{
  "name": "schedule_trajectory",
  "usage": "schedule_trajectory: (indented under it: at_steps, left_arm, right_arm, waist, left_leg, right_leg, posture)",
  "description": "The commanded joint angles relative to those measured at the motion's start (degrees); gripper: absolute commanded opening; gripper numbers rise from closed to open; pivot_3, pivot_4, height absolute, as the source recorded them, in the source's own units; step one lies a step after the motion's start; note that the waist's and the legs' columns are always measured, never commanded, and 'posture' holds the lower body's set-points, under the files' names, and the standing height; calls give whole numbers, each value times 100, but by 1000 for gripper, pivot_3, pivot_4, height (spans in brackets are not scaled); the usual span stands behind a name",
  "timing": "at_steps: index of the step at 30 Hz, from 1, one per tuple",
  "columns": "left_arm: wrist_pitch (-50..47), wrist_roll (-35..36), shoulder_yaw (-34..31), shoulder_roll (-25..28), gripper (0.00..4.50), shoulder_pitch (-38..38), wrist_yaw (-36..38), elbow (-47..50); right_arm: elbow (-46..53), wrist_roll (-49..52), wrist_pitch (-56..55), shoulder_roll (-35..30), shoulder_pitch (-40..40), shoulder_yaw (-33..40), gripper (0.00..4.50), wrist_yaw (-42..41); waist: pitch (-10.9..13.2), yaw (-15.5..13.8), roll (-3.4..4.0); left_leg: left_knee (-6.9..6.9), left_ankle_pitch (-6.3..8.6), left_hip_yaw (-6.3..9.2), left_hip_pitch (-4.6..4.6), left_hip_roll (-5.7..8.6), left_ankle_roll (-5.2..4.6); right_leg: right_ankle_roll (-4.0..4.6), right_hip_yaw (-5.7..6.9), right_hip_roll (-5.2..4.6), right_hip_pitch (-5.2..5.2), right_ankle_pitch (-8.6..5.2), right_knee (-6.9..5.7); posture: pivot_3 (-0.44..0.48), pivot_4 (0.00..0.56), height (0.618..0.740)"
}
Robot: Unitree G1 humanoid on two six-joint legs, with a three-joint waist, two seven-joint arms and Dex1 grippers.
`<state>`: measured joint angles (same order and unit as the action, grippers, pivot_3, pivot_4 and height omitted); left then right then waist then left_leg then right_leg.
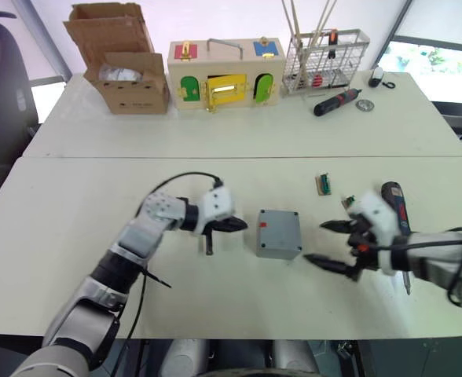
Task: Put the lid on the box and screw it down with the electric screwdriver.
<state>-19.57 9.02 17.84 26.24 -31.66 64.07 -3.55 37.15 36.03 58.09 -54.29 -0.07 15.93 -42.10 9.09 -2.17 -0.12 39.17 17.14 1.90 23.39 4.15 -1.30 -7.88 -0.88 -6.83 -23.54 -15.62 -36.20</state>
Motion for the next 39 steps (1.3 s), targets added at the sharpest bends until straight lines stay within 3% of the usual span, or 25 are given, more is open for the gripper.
schedule_trajectory:
  at_steps: [1, 4, 9, 18, 39]
  left_arm:
    - [-411, 824, -834, -108, 0, -156, -174, 512]
    - [-744, 1219, -1122, -246, 0, -245, -337, 791]
    - [-1325, 1724, -1021, -577, 0, -220, -556, 1309]
    - [-1346, 1730, -517, -706, 0, -115, -586, 1605]
    - [-1024, 1401, -300, -590, 0, 53, -718, 1453]
  right_arm:
    - [90, 402, 61, 780, -92, 1046, 4486, 680]
    - [-120, 141, -275, 1328, -134, 1187, 4486, 1172]
    - [-817, -983, -1242, 1921, -242, 692, 4486, 2142]
    - [-1566, -1626, -1861, 2213, -235, 213, 2163, 2413]
    - [-2421, -1962, -2513, 2411, -586, -3, 2163, 2366]
  waist:
    - [-2, -6, -3]
    - [-2, -13, -4]
    - [-3, 8, -3]
    - [-4, 24, 1]
    - [-4, 24, 1]
  left_leg:
    - [0, 0, 2, -1, -2, 0]
    - [2, -2, 6, -2, 3, 3]
    - [2, -2, 1, -3, 8, 2]
    - [-2, -6, -1, -5, 4, 10]
    - [-2, -6, -1, -5, 5, 9]
  right_leg:
    - [0, 1, 1, 1, 0, 0]
    - [0, 1, -1, 7, 0, 0]
    - [0, -3, -1, 4, 0, -4]
    - [0, -3, 4, 0, 0, -10]
    - [0, -3, 5, 1, 0, -9]
  posture:
    - [0, 150, 737]
    - [0, 150, 737]
    - [0, 150, 737]
    - [0, 150, 737]
    - [0, 150, 737]
